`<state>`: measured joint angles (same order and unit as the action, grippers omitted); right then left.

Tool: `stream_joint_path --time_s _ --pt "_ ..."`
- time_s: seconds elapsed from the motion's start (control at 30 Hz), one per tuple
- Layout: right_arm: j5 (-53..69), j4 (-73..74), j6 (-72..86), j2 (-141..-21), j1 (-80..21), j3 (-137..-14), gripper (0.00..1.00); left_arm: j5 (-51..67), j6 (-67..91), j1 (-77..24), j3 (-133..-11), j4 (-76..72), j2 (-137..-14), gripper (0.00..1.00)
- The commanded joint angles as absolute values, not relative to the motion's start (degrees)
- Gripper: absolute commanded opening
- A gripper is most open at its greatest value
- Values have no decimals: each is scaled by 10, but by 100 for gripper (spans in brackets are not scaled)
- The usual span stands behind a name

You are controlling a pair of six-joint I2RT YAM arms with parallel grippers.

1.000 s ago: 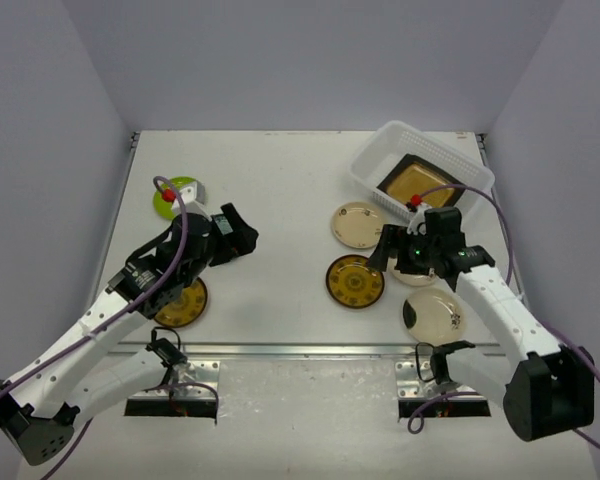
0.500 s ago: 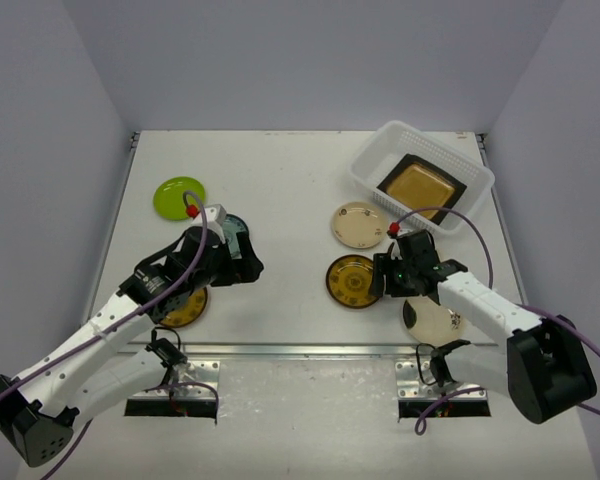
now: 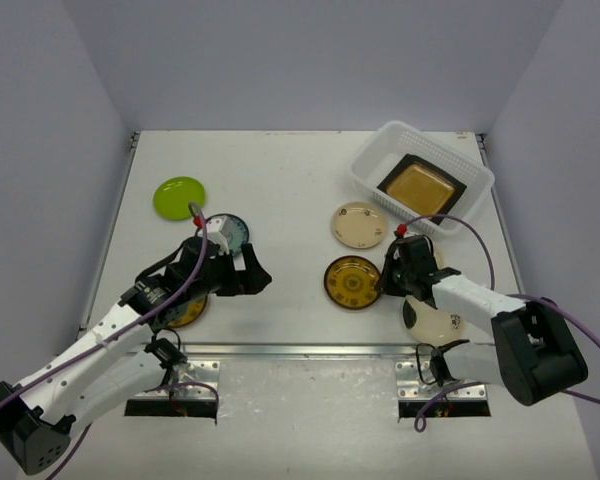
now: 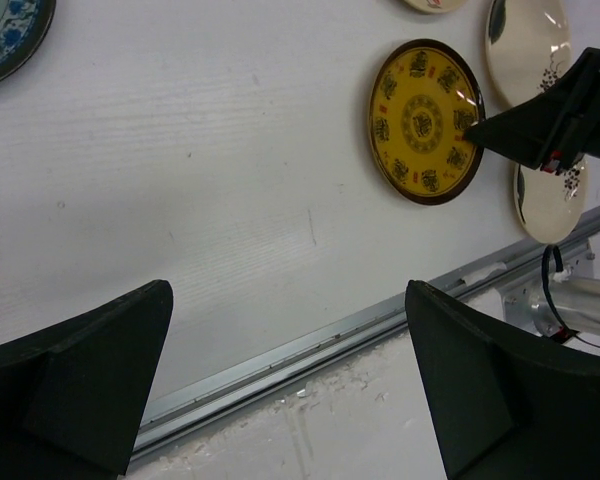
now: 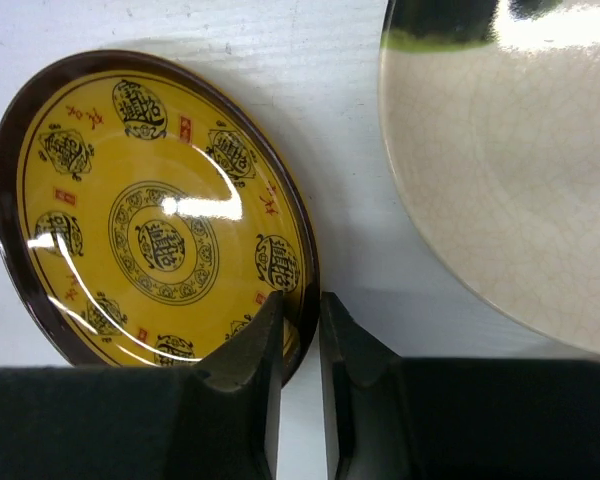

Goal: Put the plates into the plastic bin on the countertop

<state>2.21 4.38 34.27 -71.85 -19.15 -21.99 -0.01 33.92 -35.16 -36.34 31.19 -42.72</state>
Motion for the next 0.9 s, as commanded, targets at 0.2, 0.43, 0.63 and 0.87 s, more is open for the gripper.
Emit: stream_joint_path --time_s 0.2,0.43,0.63,0.87 --pt "52 -47 423 -692 -175 -175 0 12 282 -352 -451 315 -390 100" --pt "150 -90 493 -633 -158 -174 0 -34 233 -352 -457 297 -349 100" --pt "268 -119 558 -580 -67 -180 0 -48 246 -352 -425 277 -339 100" --pt "274 -71 590 -562 37 -253 0 -45 248 -352 -420 277 -344 100"
